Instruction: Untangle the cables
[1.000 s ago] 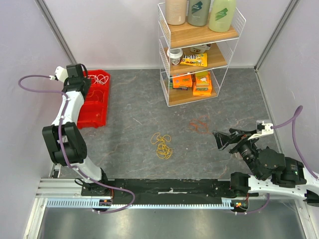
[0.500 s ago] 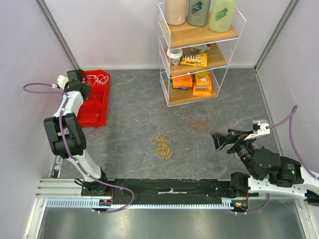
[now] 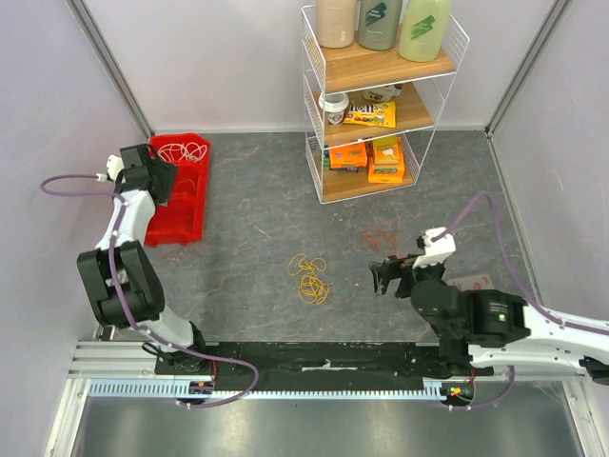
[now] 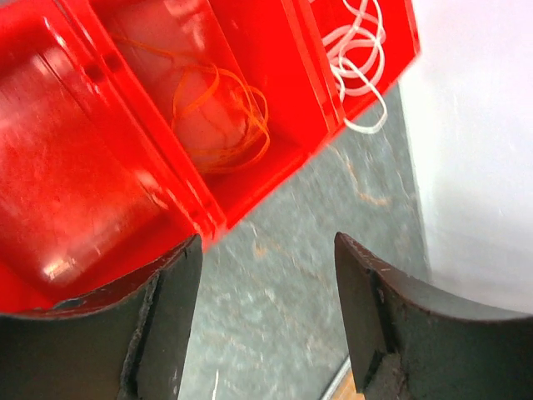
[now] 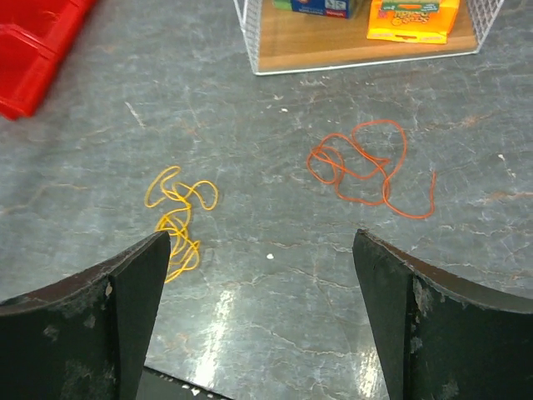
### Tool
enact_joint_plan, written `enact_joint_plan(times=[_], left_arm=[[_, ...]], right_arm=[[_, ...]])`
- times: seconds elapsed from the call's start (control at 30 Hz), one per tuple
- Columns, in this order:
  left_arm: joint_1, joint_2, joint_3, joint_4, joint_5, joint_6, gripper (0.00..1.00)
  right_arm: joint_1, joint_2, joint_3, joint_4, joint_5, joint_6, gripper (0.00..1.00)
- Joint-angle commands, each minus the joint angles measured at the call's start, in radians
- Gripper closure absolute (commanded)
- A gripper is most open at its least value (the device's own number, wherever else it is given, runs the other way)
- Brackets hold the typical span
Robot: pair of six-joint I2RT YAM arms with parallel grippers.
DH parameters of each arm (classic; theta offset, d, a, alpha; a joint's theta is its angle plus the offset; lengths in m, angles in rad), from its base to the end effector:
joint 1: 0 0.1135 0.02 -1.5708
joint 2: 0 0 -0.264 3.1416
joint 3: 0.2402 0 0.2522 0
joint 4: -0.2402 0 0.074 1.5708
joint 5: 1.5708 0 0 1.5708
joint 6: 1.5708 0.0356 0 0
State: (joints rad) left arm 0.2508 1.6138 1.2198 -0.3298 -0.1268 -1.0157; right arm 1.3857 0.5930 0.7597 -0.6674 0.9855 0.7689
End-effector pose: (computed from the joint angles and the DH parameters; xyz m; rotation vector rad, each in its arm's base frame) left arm 0.3500 0.0943 0.2662 -1.4138 1.8147 -0.2514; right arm 0.0503 0.1074 0.3159 -0.0005 1.8660 0.4759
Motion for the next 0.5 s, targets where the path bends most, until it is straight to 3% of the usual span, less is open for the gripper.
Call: enact_joint_plan(times=[0.0,0.13,0.27,0.47], left_arm=[[-0.024,-0.159,-0.126,0.079,0.205,0.003,0.29],[-0.163,-0.302,-0.249,0.144,0.361,0.120,0.28],[-0.399,-0.494,-0.371,0.150,0.394,0.230,0.27],[-0.701,-0.701,-0.586,0.234,0.507,0.215,0.27]], right_arm=[[-0.098,0.132,0.004,-0.017,-0.014,0.076,0.02],[-0.425,0.264,0.007,0.078,-0.333,-0.061,0.02],[-0.751,0.376,-0.042,0.195,-0.632,-0.161,0.02],[-1.069,0.496,-0.111,0.372,-0.956,-0.203,0.06]])
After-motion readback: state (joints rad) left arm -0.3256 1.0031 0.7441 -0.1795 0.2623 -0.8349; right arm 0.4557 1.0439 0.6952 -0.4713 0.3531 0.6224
